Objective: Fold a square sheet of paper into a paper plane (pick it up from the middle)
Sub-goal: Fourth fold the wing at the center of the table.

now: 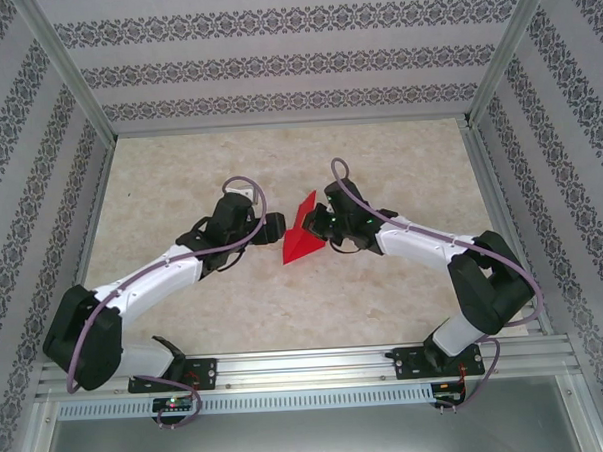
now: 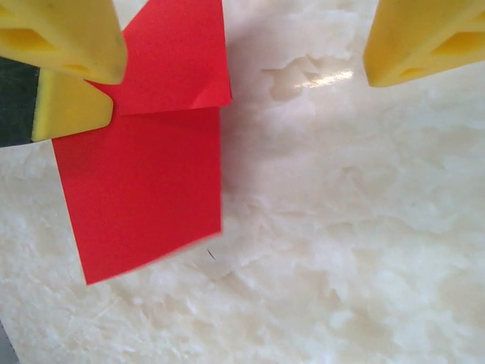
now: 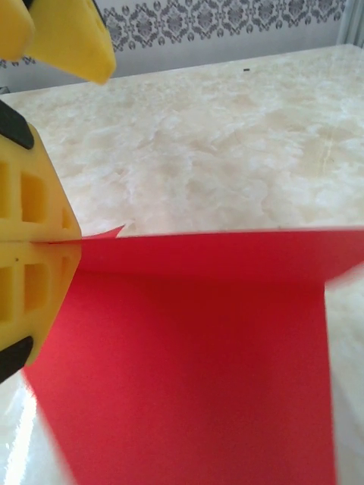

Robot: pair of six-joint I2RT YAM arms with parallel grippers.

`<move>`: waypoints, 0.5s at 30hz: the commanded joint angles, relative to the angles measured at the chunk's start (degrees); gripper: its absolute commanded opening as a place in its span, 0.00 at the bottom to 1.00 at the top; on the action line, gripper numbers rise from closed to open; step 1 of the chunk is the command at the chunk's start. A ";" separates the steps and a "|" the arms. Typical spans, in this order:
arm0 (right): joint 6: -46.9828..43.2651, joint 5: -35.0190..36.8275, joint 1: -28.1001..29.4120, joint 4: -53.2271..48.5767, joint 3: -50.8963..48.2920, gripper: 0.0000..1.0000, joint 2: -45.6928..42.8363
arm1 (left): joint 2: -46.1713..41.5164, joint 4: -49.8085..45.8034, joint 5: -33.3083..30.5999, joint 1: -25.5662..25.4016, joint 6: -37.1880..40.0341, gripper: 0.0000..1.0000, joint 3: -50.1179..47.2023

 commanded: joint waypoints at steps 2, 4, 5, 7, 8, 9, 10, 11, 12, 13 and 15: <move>6.23 9.19 2.11 -4.70 5.00 0.00 1.58 | -2.60 0.55 -2.90 1.06 5.46 0.97 -2.41; 8.45 10.98 2.45 -5.24 5.61 0.00 2.94 | -3.02 2.52 -1.17 1.41 7.28 1.00 -3.79; 9.55 11.32 2.48 -4.87 5.46 0.00 3.77 | -2.96 3.49 -0.21 1.52 7.96 1.00 -4.52; 11.24 11.66 2.46 -4.11 4.96 0.00 5.22 | -2.75 5.71 2.28 1.50 9.59 1.00 -5.69; 12.10 11.76 2.43 -3.88 4.77 0.00 5.93 | -2.58 7.41 3.48 1.60 10.34 1.00 -6.51; 12.70 12.05 2.43 -3.50 4.47 0.00 6.36 | -2.34 8.92 4.86 1.53 11.32 1.00 -7.18; 13.42 12.57 2.43 -2.96 3.90 0.00 6.81 | -1.98 10.21 5.92 1.49 12.17 1.00 -7.69; 14.24 12.74 2.36 -2.96 3.52 0.00 7.13 | -1.57 11.64 7.42 1.53 13.26 1.00 -8.09; 14.93 12.72 2.11 -2.68 3.14 0.00 7.40 | -1.03 12.95 9.04 1.50 14.42 0.99 -8.48; 15.48 12.69 2.01 -2.44 2.85 0.00 7.64 | -0.34 14.39 11.04 1.52 15.95 0.96 -8.78; 16.33 12.58 1.83 -2.94 2.84 0.00 7.96 | 1.55 16.67 14.09 1.45 18.09 0.90 -9.12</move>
